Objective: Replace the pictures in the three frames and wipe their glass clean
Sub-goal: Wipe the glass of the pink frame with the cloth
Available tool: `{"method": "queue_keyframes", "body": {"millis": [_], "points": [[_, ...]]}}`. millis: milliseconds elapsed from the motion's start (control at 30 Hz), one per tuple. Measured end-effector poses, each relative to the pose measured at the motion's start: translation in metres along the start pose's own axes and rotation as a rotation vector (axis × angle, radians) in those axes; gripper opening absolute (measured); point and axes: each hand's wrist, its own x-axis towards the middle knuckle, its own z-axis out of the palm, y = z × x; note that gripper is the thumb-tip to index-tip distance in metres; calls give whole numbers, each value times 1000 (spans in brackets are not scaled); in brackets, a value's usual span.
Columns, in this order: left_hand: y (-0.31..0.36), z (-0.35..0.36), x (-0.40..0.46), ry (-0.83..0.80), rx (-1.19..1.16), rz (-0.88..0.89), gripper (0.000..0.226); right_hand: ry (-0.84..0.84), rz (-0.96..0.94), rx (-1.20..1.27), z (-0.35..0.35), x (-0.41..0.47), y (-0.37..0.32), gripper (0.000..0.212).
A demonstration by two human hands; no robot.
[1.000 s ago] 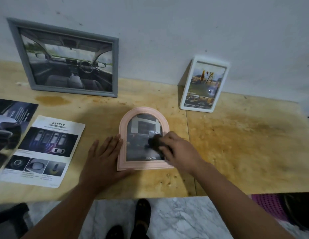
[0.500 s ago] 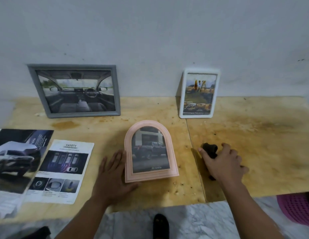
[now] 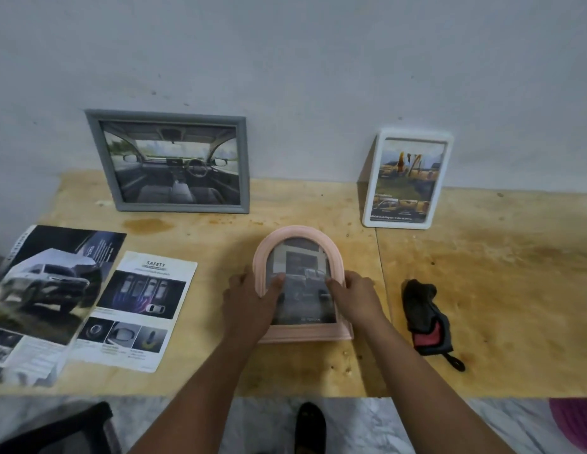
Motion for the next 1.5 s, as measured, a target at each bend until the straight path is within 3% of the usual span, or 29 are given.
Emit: {"method": "queue_keyframes", "body": {"millis": [167, 267, 333, 433, 667, 800, 900, 1033, 1300, 1500], "points": [[20, -5, 20, -99, -110, -268, 97, -17, -38, 70, -8, -4, -5, 37], [24, -7, 33, -94, -288, -297, 112, -9, -95, 147, -18, 0, -14, 23], [33, -10, 46, -70, -374, -215, 106, 25, -147, 203, -31, 5, -31, 15], [68, -25, 73, -38, -398, -73, 94, 103, -233, 264, -50, 26, -61, 19], [131, -46, 117, -86, -526, 25, 118, 281, -387, 293, -69, 83, -99, 45], [142, -41, 130, -30, -575, 93, 95, 313, -419, 261, -68, 104, -102, 67], [149, -37, 135, 18, -547, 135, 89, 297, -448, 278, -66, 108, -104, 56], [149, -33, 141, 28, -577, 114, 94, 253, -489, 321, -66, 107, -108, 23], [144, -28, 141, 77, -609, 121, 88, 243, -542, 346, -64, 104, -107, 35], [138, -25, 138, 109, -561, 126, 88, 147, -587, 390, -67, 96, -106, 47]]}}
